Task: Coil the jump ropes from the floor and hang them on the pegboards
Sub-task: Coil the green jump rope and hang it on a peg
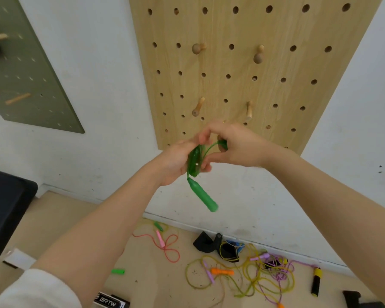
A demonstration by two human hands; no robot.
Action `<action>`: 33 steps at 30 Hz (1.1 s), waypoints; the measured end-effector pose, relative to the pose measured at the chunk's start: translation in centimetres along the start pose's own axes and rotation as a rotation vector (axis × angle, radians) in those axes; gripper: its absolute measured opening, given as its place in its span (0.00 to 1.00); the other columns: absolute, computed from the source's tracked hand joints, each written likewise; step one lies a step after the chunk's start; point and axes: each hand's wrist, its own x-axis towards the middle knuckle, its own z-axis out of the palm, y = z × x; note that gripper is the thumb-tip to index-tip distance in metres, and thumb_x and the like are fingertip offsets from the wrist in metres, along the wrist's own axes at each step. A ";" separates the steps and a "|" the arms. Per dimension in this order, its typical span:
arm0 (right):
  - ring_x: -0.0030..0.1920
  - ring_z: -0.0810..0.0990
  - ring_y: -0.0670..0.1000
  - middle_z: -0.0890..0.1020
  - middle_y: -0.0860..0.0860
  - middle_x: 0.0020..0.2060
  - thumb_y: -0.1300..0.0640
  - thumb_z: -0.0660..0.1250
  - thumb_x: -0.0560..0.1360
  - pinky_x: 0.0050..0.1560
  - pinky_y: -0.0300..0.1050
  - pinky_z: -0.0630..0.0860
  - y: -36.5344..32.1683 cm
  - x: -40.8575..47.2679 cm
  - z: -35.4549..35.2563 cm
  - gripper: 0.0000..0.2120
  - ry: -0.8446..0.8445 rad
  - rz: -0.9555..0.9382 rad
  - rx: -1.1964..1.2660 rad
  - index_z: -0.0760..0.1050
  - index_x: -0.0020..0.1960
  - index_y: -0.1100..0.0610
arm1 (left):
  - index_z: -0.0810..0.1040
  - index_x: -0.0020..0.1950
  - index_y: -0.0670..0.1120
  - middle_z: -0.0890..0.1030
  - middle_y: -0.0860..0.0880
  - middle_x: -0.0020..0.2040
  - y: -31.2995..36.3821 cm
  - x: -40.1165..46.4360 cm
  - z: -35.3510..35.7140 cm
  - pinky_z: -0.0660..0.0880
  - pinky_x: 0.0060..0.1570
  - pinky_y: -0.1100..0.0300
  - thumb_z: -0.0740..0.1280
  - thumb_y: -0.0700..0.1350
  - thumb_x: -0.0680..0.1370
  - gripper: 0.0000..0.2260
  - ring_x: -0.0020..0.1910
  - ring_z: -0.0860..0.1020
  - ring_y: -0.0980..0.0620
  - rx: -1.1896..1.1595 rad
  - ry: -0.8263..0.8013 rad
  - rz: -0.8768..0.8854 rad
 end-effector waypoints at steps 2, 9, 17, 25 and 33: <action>0.39 0.70 0.30 0.72 0.46 0.56 0.62 0.71 0.71 0.40 0.28 0.69 0.1 0.2 0.0 0.24 0.042 -0.004 0.099 0.69 0.64 0.53 | 0.76 0.38 0.44 0.67 0.51 0.22 0.6 -0.8 0.2 0.68 0.28 0.62 0.50 0.54 0.82 0.23 0.22 0.67 0.53 -0.008 -0.106 -0.002; 0.52 0.77 0.44 0.80 0.45 0.53 0.58 0.70 0.73 0.55 0.41 0.73 0.5 1.1 0.9 0.22 -0.086 0.130 0.288 0.72 0.65 0.54 | 0.68 0.32 0.45 0.58 0.55 0.18 1.0 -0.4 -1.1 0.54 0.20 0.66 0.47 0.53 0.82 0.23 0.17 0.55 0.58 -0.053 -0.201 -0.065; 0.30 0.67 0.47 0.73 0.57 0.37 0.56 0.68 0.74 0.27 0.38 0.65 0.7 0.8 0.8 0.07 -0.118 0.206 0.404 0.76 0.50 0.47 | 0.71 0.35 0.44 0.62 0.53 0.19 1.9 -0.3 -0.7 0.67 0.26 0.62 0.56 0.55 0.80 0.19 0.20 0.65 0.54 0.124 -0.081 -0.044; 0.25 0.63 0.45 0.70 0.51 0.30 0.56 0.60 0.79 0.25 0.38 0.59 2.3 -0.3 0.3 0.12 0.053 0.355 0.508 0.76 0.46 0.63 | 0.77 0.43 0.44 0.79 0.55 0.32 0.1 0.4 1.4 0.72 0.48 0.60 0.64 0.45 0.78 0.07 0.39 0.77 0.56 -0.100 0.212 0.222; 0.33 0.71 0.46 0.75 0.48 0.37 0.52 0.58 0.80 0.33 0.37 0.69 4.3 -1.5 1.2 0.09 -0.063 0.450 0.370 0.75 0.50 0.54 | 0.74 0.54 0.46 0.72 0.51 0.41 -1.8 1.0 3.4 0.78 0.41 0.63 0.54 0.44 0.82 0.09 0.36 0.82 0.52 0.082 0.352 0.143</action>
